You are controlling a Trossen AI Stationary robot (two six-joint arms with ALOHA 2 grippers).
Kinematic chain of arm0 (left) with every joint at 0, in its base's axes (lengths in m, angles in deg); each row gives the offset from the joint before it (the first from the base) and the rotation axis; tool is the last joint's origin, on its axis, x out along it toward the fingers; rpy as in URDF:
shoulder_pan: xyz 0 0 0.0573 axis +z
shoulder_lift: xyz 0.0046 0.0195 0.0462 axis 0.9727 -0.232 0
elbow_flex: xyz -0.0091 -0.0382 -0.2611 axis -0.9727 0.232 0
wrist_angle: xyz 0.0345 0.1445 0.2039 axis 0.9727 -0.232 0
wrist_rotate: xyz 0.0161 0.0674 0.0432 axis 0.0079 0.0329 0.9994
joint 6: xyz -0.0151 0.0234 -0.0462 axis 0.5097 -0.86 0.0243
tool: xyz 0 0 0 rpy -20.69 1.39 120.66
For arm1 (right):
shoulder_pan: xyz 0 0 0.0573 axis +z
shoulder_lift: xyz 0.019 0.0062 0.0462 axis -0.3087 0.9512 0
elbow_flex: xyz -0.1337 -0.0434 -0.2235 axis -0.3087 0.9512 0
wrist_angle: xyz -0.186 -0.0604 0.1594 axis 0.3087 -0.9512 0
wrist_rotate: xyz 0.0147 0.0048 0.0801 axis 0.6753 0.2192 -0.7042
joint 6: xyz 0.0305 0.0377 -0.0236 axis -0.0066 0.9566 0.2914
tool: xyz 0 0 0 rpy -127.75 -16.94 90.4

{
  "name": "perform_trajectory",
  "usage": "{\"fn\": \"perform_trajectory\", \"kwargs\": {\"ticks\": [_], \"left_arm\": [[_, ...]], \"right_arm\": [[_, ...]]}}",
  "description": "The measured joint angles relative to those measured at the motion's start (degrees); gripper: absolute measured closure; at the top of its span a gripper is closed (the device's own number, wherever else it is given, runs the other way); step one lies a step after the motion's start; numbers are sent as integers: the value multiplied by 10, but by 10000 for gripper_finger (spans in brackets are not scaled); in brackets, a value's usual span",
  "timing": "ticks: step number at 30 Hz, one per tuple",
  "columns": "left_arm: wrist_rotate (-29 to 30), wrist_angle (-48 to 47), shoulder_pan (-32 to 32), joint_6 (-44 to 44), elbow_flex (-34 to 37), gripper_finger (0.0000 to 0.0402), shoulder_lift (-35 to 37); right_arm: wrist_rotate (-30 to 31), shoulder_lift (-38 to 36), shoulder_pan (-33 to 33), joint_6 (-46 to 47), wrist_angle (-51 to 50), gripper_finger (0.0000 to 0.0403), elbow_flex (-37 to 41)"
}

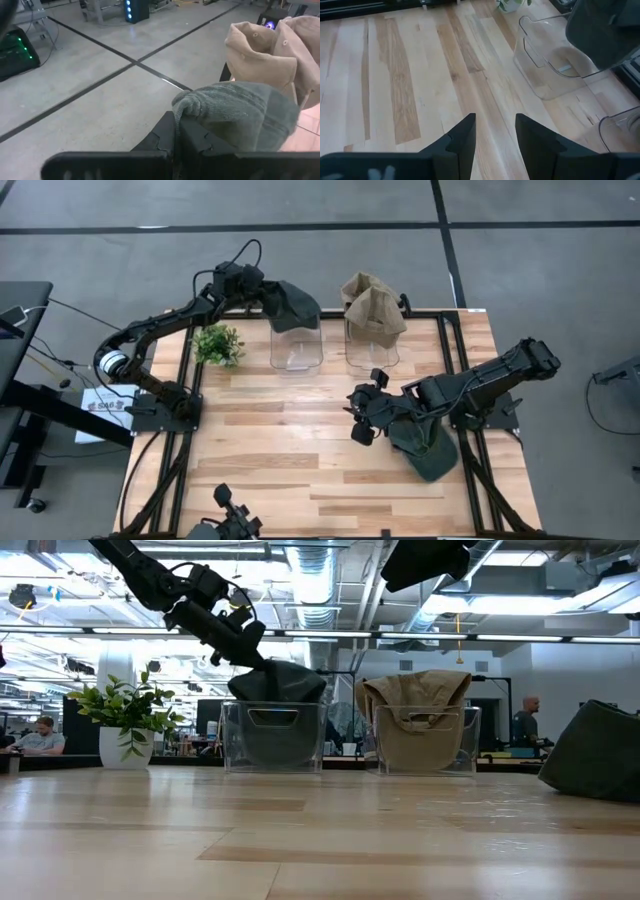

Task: Pick & Place hat
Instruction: Put the left black cap into the left transparent bin, then put the black cap into the left transparent bin

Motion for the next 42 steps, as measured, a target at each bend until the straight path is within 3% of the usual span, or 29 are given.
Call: {"fn": "perform_trajectory", "kwargs": {"ticks": [5, 10, 19, 23, 35, 42], "left_arm": [[0, 0, 0, 0, 0, 386, 0], [3, 0, 0, 3, 0, 352, 0], [113, 0, 0, 30, 0, 299, 0], [144, 5, 0, 33, 0, 298, 0], [144, 28, -2, 33, 0, 299, 0], [144, 35, -44, 33, 0, 299, 0]], "right_arm": [[0, 0, 0, 0, 0, 274, 0], [0, 0, 0, 0, 0, 274, 0], [0, 0, 0, 0, 0, 275, 0], [0, 0, 0, 0, 0, 275, 0], [4, 0, -1, 5, -43, 275, 0], [36, 0, 1, 44, -164, 275, 0]]}}
